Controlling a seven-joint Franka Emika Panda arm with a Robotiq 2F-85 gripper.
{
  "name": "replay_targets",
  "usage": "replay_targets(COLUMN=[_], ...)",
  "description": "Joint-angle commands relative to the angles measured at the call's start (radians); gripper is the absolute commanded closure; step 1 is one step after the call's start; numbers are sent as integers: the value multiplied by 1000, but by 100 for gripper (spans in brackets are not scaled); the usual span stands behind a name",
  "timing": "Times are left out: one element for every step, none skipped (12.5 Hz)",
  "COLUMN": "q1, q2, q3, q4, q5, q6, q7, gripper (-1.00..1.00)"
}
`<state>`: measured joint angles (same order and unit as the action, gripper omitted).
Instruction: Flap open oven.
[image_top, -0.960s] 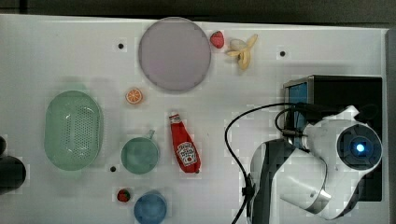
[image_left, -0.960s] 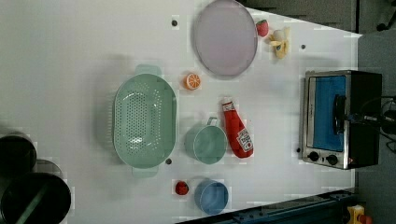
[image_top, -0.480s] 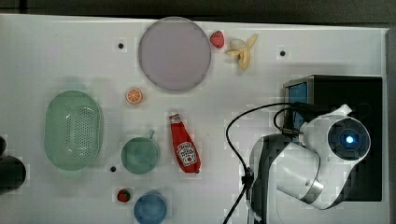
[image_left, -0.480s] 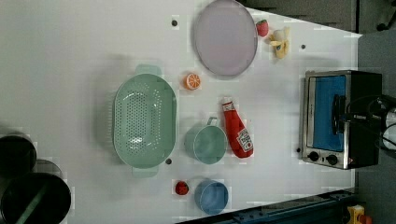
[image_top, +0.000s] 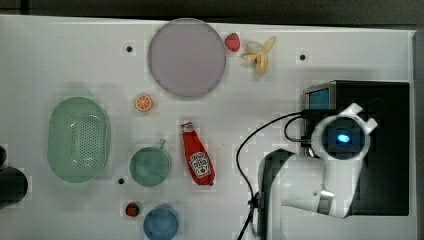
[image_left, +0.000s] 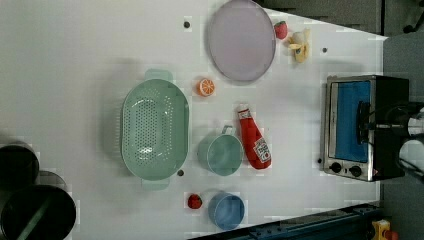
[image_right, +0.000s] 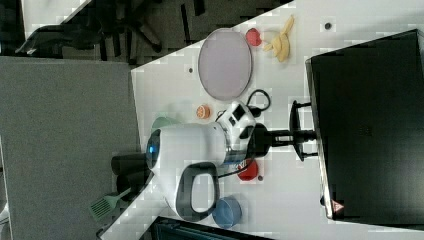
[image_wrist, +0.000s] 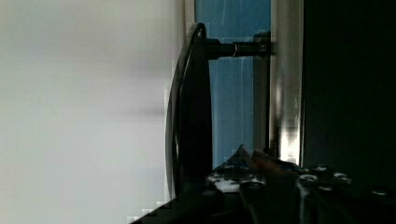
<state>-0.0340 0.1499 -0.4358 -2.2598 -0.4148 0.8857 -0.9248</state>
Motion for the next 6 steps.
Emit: replay_targets(q1=[55,61,65,67,70,73], q2=[-1,0,4,11,19,30], q3=[48,65,83,102,123,142], q4=[-11,-16,-18,-19,-20,-20], q5=[-117,-157,-184,-199,-212,-223], q6=[-31,-50,-63,-71,-84,-92], q7=[240,304,354,386,411,449], gripper=[65,65,65,65,65,65])
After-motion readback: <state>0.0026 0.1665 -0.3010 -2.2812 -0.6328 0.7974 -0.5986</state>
